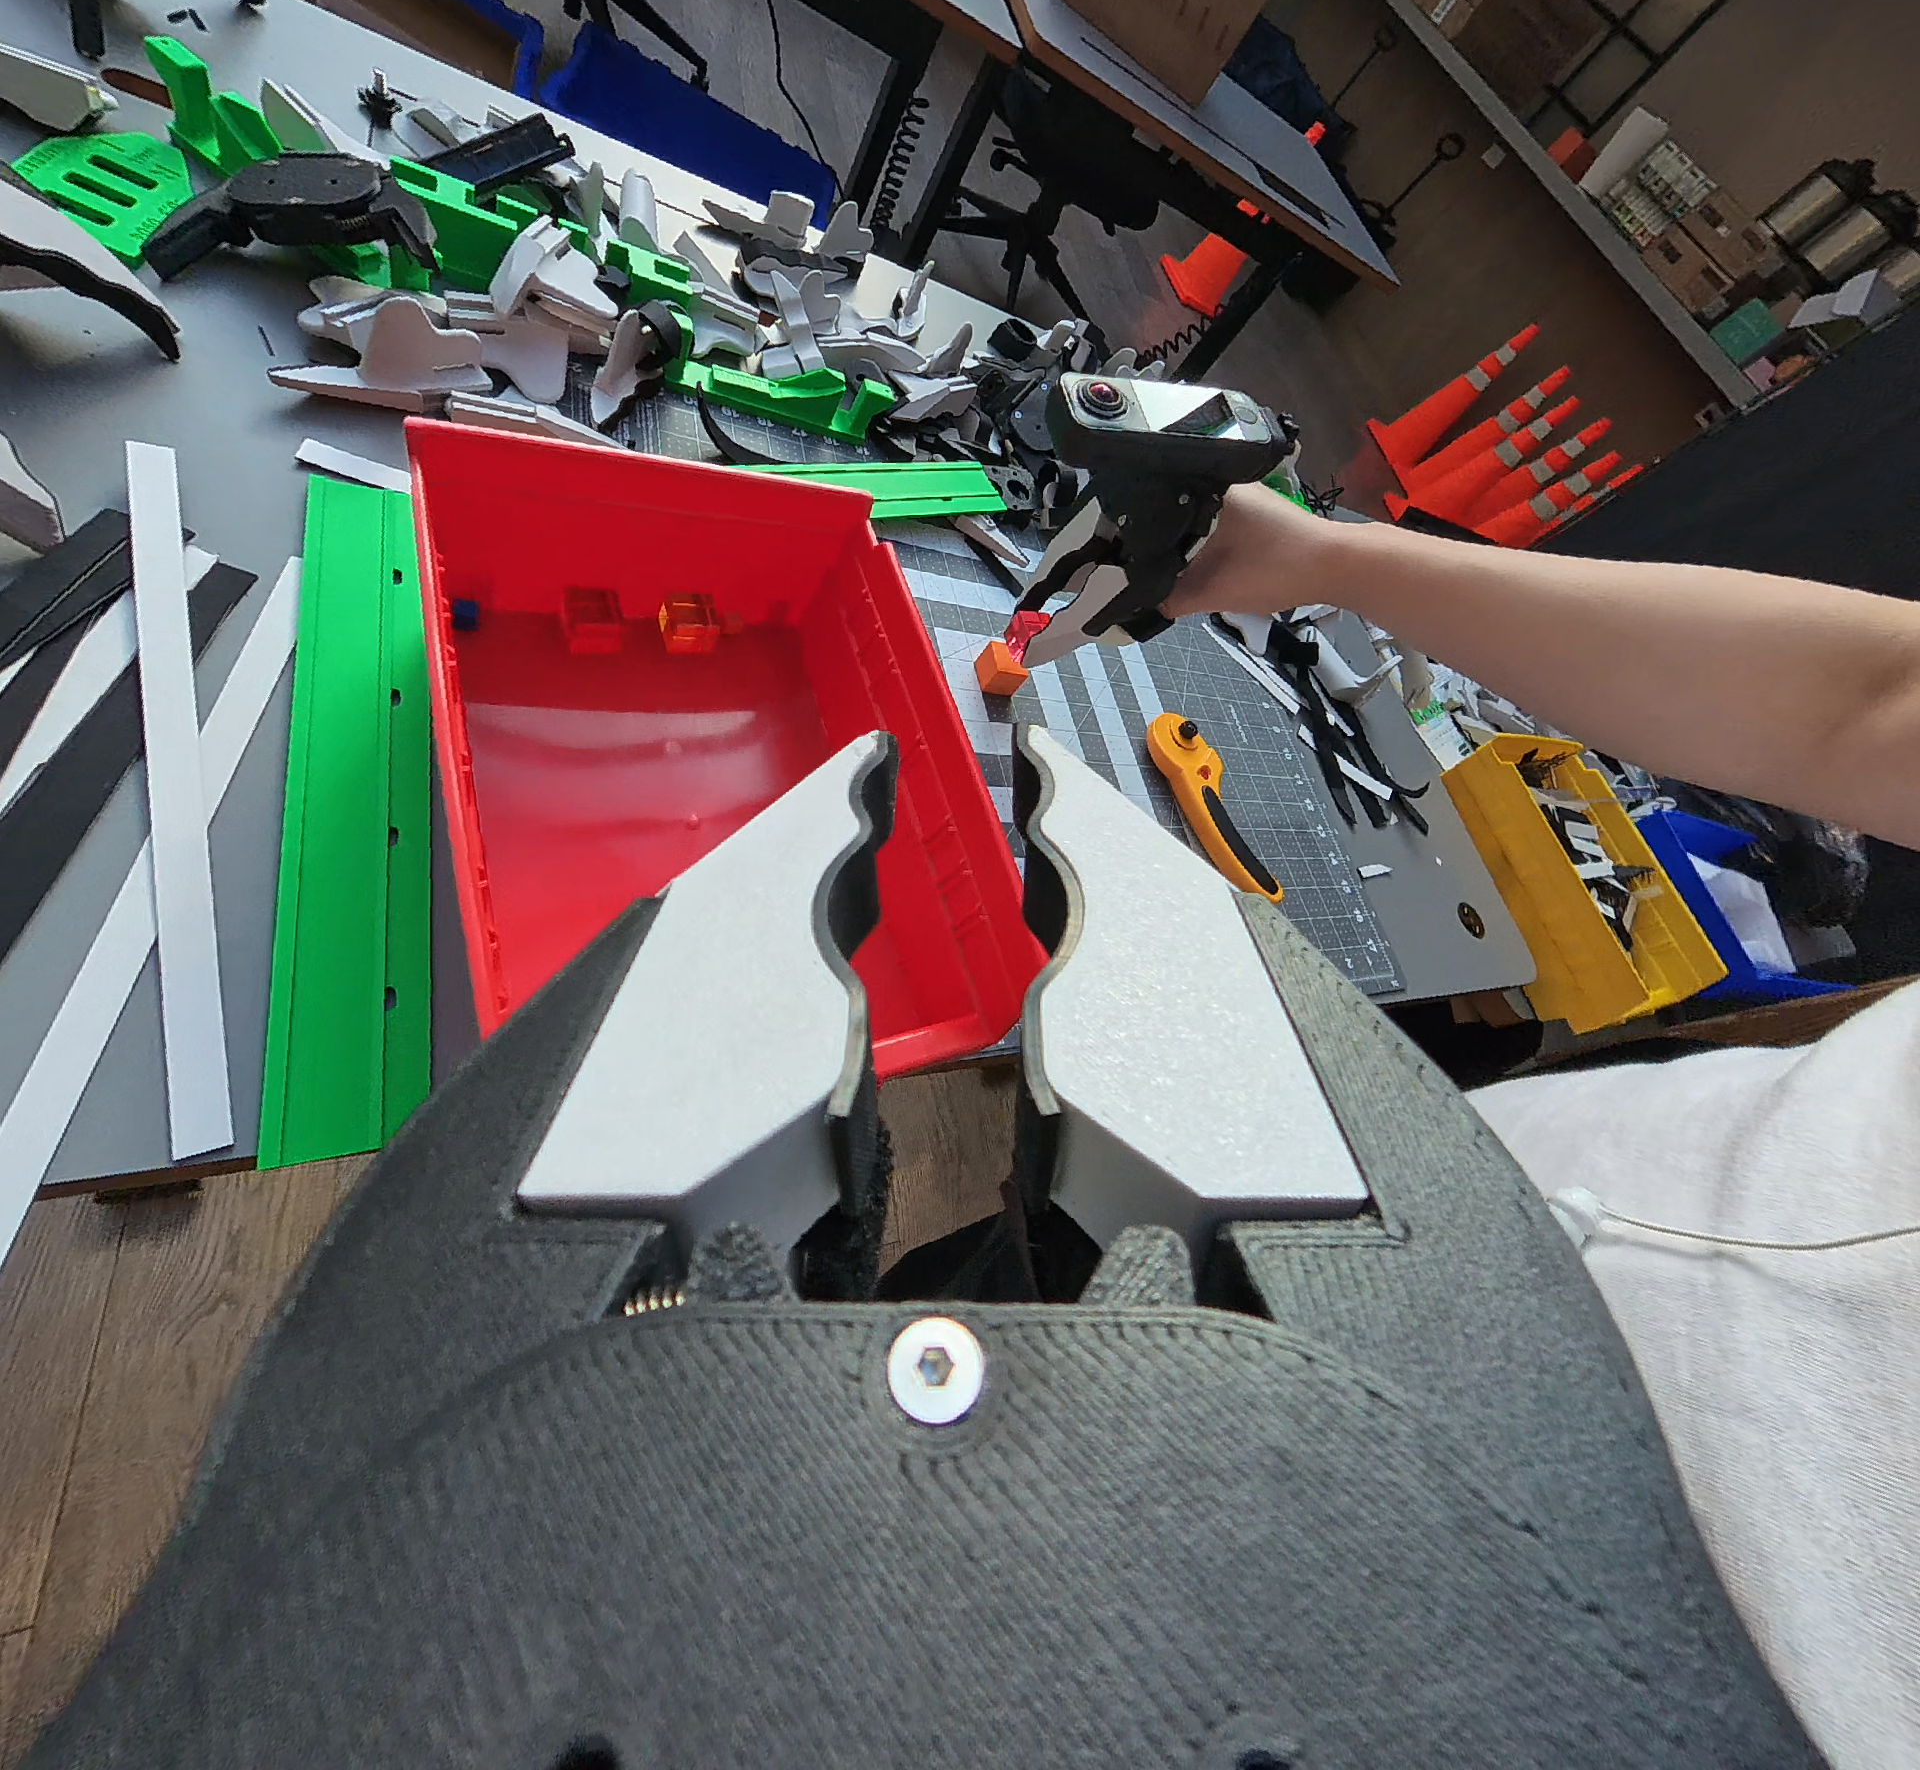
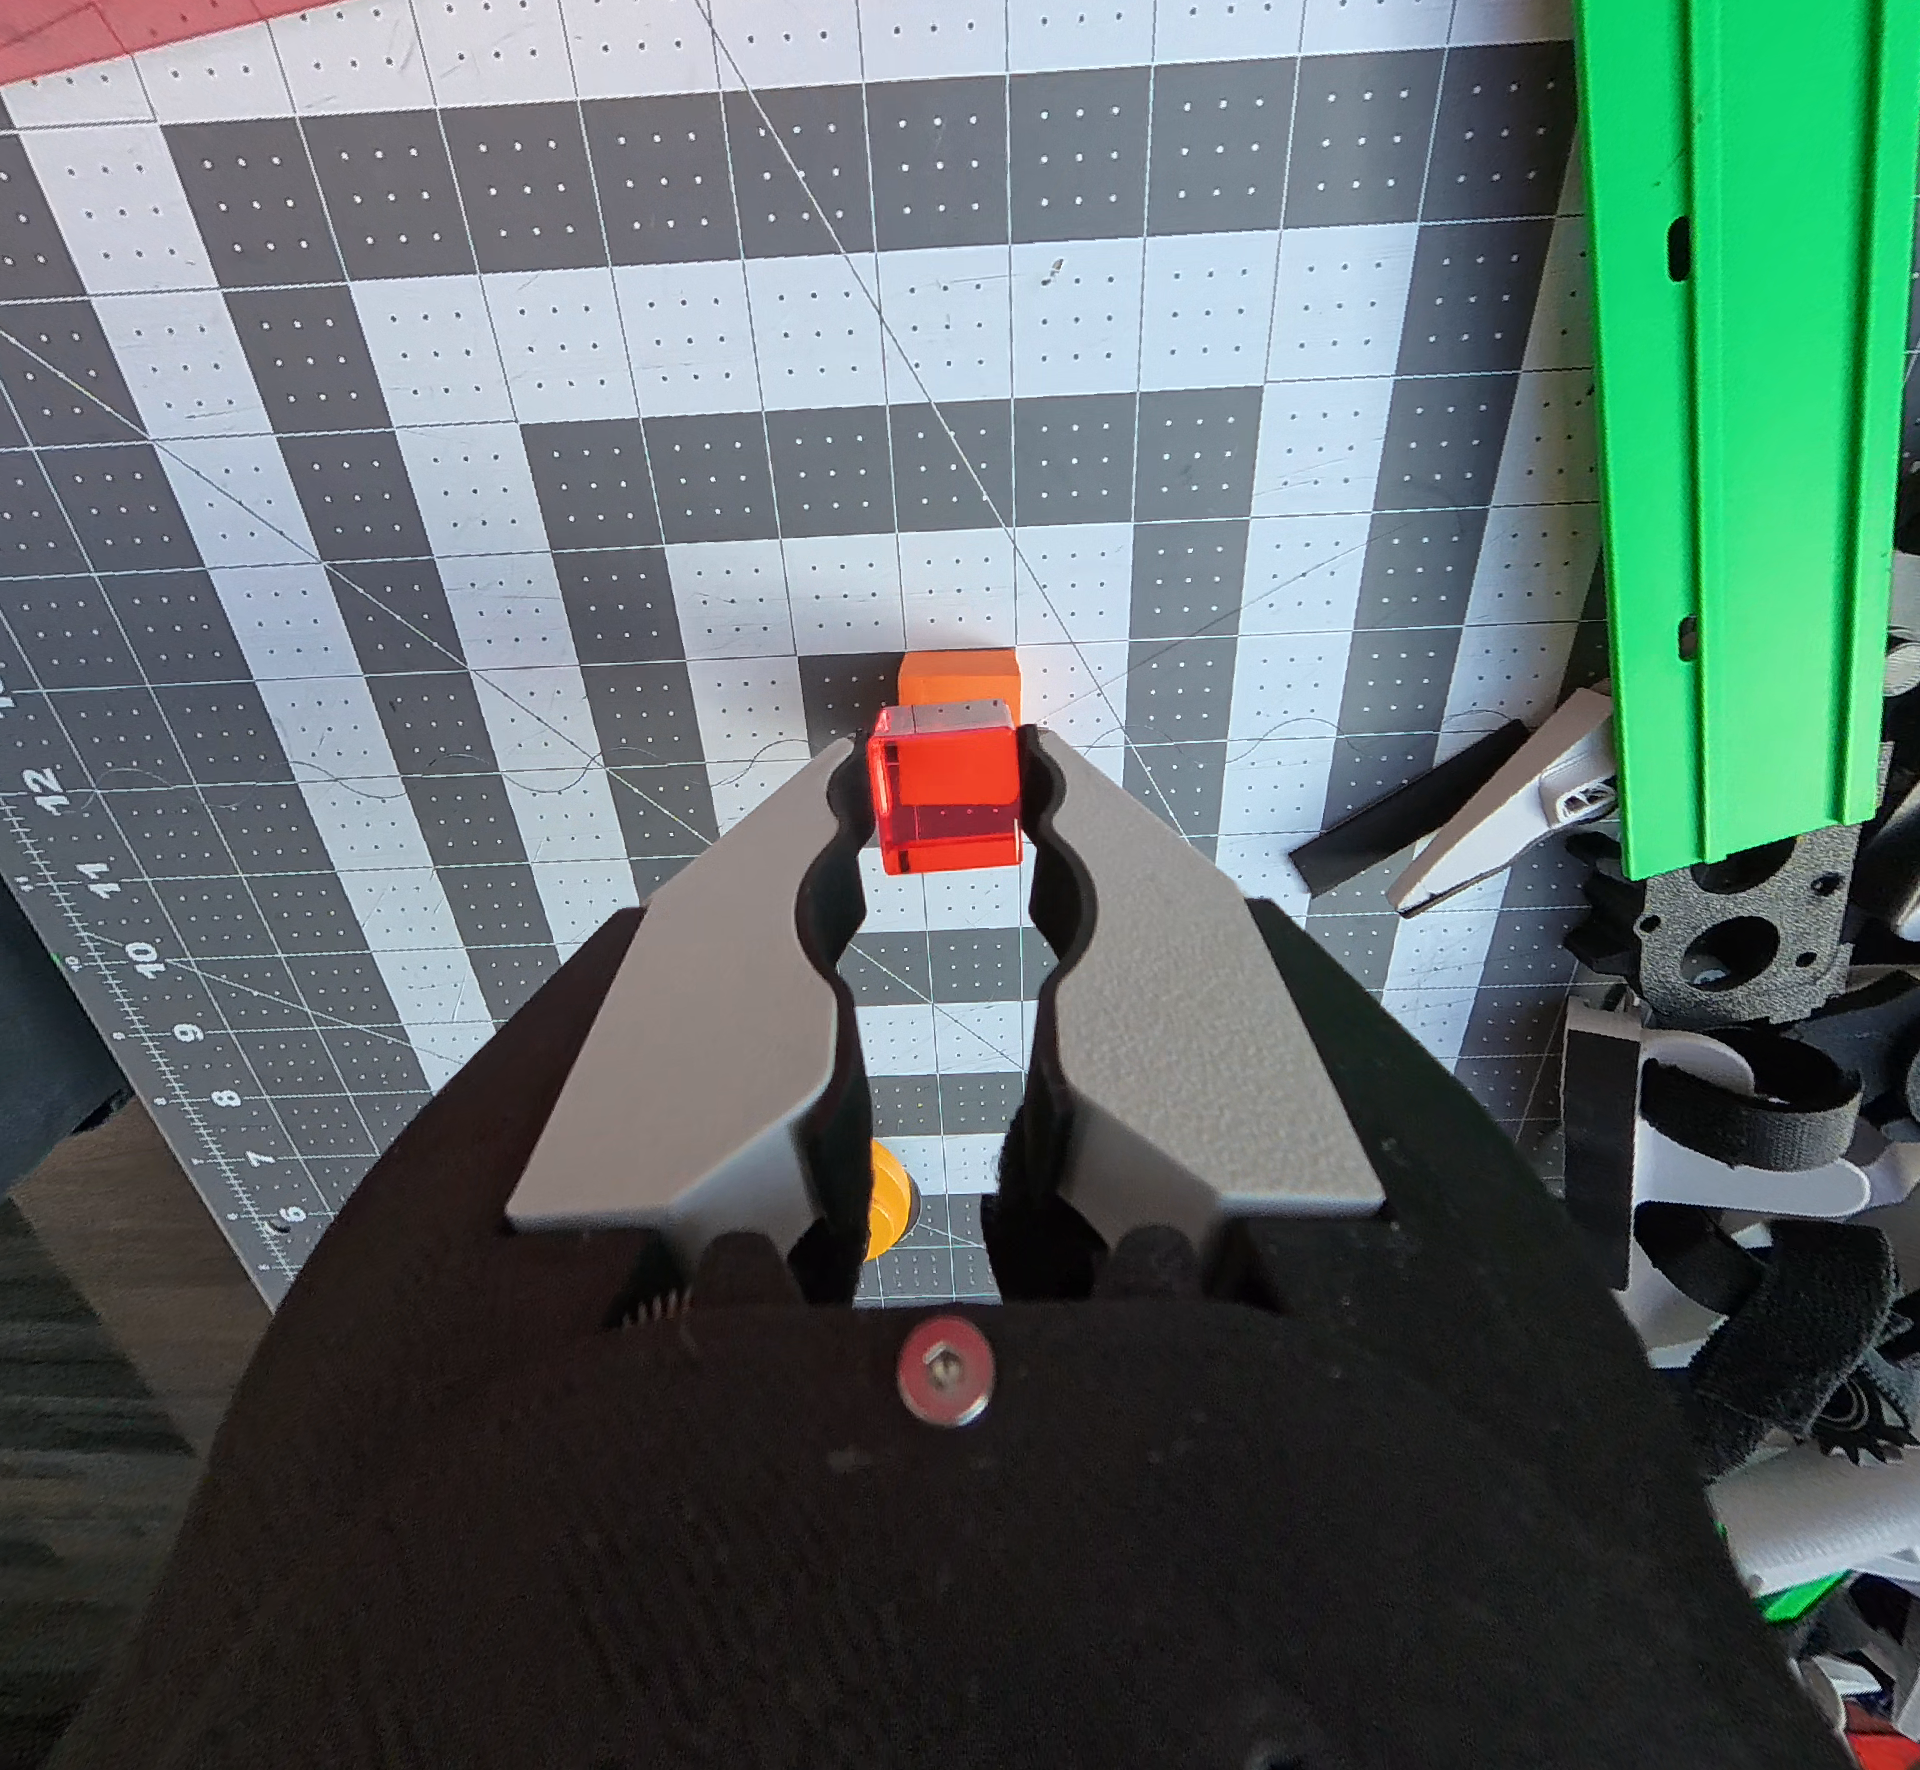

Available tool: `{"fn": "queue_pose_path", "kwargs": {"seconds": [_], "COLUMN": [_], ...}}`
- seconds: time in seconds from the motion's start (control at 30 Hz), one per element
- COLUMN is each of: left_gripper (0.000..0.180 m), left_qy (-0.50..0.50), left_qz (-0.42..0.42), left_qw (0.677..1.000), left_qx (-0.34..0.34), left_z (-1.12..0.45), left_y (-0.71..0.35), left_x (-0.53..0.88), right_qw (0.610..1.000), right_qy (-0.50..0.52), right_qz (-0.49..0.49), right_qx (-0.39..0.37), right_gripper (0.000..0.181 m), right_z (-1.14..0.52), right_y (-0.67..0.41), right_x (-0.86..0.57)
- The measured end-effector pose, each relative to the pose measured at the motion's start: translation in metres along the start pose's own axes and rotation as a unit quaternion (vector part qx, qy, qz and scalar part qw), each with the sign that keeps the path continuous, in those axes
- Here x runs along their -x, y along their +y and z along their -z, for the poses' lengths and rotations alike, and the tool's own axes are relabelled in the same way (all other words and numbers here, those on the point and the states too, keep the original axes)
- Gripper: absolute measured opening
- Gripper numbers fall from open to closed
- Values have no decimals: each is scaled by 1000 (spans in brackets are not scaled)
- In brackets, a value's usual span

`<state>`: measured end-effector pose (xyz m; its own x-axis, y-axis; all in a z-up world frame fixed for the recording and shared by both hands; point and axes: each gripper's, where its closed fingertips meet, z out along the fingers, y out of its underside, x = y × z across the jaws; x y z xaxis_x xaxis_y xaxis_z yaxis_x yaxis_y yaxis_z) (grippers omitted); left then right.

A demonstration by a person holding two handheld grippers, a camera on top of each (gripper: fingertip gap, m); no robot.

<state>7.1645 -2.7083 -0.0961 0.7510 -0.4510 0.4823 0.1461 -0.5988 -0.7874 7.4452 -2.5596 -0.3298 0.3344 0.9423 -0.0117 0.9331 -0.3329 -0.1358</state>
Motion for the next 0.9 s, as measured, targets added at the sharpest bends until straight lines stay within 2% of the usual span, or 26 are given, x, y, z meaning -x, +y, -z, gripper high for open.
{"fn": "queue_pose_path", "kwargs": {"seconds": [0.67, 0.8, 0.9], "left_gripper": [21, 21, 21], "left_qy": [3, 5, 2], "left_qz": [17, 14, 12], "left_qw": [1000, 1000, 1000], "left_qx": [6, 8, 9], "left_z": [-2, -2, -1], "left_y": [10, 9, 8], "left_x": [-3, -2, 0], "right_qw": [1000, 1000, 999], "right_qy": [3, 0, -7], "right_qz": [-16, -24, -32], "right_qx": [-7, -14, -25], "right_gripper": [27, 40, 40], "right_z": [-13, -11, -10], "right_y": [2, 3, 3], "right_x": [-5, -7, -6]}}
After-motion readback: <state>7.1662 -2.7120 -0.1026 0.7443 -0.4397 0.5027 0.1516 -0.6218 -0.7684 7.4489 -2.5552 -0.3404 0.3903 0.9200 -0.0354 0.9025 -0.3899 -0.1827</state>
